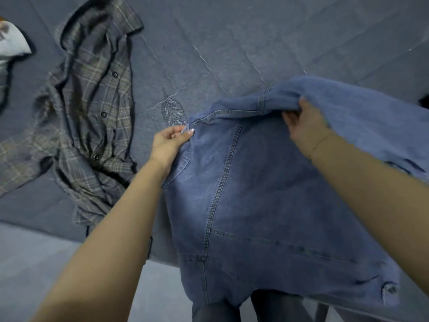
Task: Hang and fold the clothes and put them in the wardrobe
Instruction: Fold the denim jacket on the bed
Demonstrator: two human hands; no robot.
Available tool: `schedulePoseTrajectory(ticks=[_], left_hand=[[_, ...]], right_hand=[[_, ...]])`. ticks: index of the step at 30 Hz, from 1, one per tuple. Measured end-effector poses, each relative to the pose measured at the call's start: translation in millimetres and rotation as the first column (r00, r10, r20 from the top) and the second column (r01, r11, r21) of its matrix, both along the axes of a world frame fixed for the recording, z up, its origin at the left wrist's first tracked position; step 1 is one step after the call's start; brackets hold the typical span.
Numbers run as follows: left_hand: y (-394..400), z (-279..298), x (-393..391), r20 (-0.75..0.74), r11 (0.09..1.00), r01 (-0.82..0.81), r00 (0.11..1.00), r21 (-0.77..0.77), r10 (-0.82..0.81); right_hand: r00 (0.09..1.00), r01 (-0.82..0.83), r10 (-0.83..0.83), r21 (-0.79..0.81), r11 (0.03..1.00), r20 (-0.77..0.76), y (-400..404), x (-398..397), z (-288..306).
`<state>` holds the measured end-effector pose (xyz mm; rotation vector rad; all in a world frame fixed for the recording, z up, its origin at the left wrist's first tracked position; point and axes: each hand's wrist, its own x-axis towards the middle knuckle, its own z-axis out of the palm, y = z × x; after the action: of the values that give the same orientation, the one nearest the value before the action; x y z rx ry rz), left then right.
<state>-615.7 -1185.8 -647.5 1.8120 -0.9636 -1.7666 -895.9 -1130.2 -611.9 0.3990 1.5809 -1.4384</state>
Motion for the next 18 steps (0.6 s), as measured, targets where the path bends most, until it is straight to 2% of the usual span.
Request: schedulePoseTrajectory(ticks=[2, 4, 6, 7, 8, 10, 12, 13, 14, 16, 17, 18], left_hand=[[-4.1, 0.3, 5.1, 0.061, 0.989, 0.003, 0.998, -0.146, 0.006], [-6.0, 2.3, 14.7, 0.316, 0.909, 0.149, 0.949, -0.389, -0.02], [-0.5, 7.3, 21.2, 0.544, 0.73, 0.386, 0.839, -0.564, -0.022], [4.5, 8.1, 22.1, 0.602, 0.657, 0.467, 0.798, -0.592, -0.025], [9.2, 7.4, 21.4, 0.645, 0.623, 0.526, 0.763, -0.579, -0.045], [17.0, 2.2, 15.0, 0.736, 0.639, 0.632, 0.661, -0.439, -0.147], [19.1, 0.4, 4.4, 0.82, 0.66, 0.699, 0.53, -0.276, -0.218], [17.9, 3.0, -2.0, 0.84, 0.659, 0.708, 0.499, -0.253, -0.214], [16.4, 8.1, -10.1, 0.841, 0.641, 0.715, 0.504, -0.28, -0.195], [12.0, 21.3, -35.6, 0.782, 0.524, 0.752, 0.578, -0.399, -0.234], [9.4, 26.9, -53.1, 0.727, 0.44, 0.779, 0.603, -0.448, -0.328], [6.8, 29.7, -72.9, 0.669, 0.346, 0.811, 0.585, -0.472, -0.459]], right_hand=[[0.989, -0.006, 0.008, 0.016, 1.0, -0.15, -26.5, -14.8, 10.4], [0.975, -0.008, 0.005, -0.013, 1.0, -0.224, -54.5, -25.9, 21.1], [0.943, -0.211, 0.192, -0.042, 0.977, -0.273, -83.9, -28.3, 26.6], [0.909, -0.326, 0.306, -0.025, 0.945, -0.283, -94.1, -29.5, 24.1], [0.862, -0.451, 0.438, 0.006, 0.892, -0.256, -100.3, -28.6, 20.3], [0.702, -0.68, 0.684, 0.098, 0.726, -0.196, -98.7, -26.3, 6.6], [0.414, -0.837, 0.888, 0.3, 0.458, -0.2, -85.9, -28.0, -8.8], [0.261, -0.835, 0.931, 0.425, 0.35, -0.254, -76.5, -32.8, -17.5], [0.151, -0.797, 0.932, 0.517, 0.312, -0.329, -65.0, -39.1, -23.4], [0.061, -0.752, 0.896, 0.57, 0.331, -0.44, -35.7, -53.2, -26.9], [0.031, -0.73, 0.874, 0.586, 0.351, -0.485, -18.7, -62.6, -26.8], [-0.001, -0.703, 0.847, 0.603, 0.377, -0.531, -0.3, -72.3, -25.0]])
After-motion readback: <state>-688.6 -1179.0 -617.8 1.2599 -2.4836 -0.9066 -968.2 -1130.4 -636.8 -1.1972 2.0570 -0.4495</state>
